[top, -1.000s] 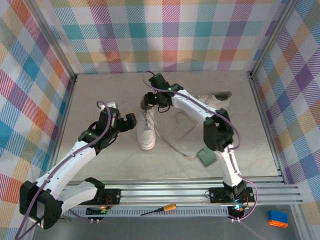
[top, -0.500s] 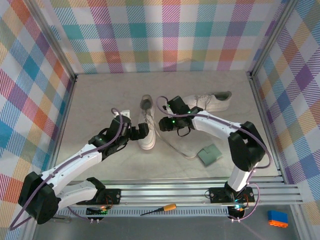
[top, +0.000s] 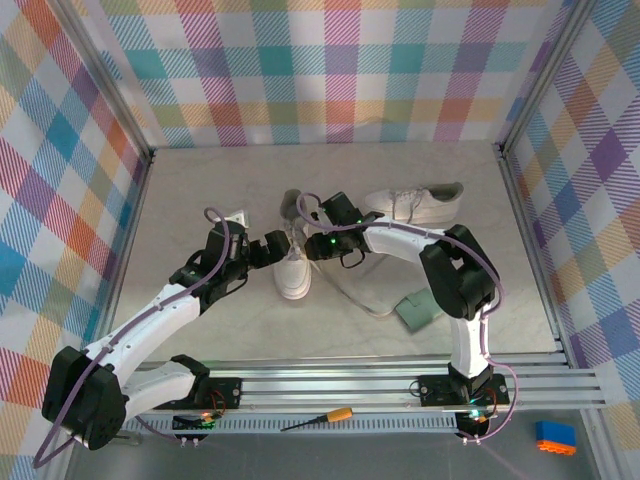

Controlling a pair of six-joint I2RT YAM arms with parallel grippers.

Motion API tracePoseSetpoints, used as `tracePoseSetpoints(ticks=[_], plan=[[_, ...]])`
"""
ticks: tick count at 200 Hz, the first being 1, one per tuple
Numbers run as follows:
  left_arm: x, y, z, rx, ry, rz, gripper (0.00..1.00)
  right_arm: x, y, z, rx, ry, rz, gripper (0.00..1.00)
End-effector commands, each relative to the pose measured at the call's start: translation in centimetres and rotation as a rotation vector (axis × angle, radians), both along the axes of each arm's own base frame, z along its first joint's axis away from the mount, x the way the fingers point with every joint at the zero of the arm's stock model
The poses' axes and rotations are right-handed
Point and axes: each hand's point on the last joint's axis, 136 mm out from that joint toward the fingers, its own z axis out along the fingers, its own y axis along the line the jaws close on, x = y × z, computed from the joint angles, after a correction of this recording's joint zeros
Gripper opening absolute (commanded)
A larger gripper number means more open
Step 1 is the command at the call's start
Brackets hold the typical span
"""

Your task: Tie the shoes

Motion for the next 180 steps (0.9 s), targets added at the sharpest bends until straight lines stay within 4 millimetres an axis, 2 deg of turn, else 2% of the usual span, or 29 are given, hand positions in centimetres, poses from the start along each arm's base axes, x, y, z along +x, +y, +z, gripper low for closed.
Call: tracePoseSetpoints(ticks=[1, 34, 122, 180], plan=[[-0.1, -0.1, 0.9, -0.035, -0.024, -0.007, 1.0, 1.5, 0.2, 0.1, -0.019, -0.048, -0.007, 0.41], [-0.1, 0.1, 0.7, -0.029, -0.021, 0.0, 1.0, 2.4, -1.0, -0.7, -0.091, -0.088, -0.041, 0.41], [-0.3, 0.4, 0.4, -0.014, -0.013, 0.007, 1.0, 2.9, -2.7, -2.6, -0.215, -0.129, -0.075, 0.4], [-0.7, 1.0, 0.4, -0.001, -0.014, 0.029, 1.0, 3.8, -4.9, -3.3, -0.362, -0.203, -0.166, 0.32]])
